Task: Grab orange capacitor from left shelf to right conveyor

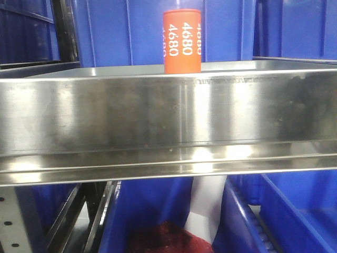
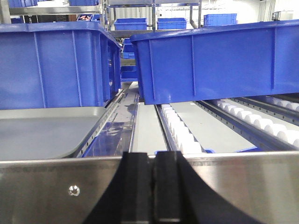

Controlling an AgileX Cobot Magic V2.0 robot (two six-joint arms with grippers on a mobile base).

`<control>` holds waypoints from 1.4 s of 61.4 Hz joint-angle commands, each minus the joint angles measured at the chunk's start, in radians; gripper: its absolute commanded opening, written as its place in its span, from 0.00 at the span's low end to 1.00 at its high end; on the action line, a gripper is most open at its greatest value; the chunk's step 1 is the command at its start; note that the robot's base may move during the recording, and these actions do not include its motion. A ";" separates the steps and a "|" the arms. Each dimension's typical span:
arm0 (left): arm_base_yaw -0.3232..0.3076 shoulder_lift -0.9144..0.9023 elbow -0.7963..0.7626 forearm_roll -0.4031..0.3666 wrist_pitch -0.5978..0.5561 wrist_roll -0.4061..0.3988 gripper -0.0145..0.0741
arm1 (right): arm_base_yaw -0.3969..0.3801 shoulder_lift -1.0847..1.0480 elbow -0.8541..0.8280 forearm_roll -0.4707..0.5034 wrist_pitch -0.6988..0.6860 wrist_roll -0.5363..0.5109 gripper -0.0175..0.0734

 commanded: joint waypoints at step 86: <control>-0.005 -0.010 0.026 -0.006 -0.090 -0.004 0.02 | 0.099 0.289 -0.543 -0.446 -0.033 0.487 0.24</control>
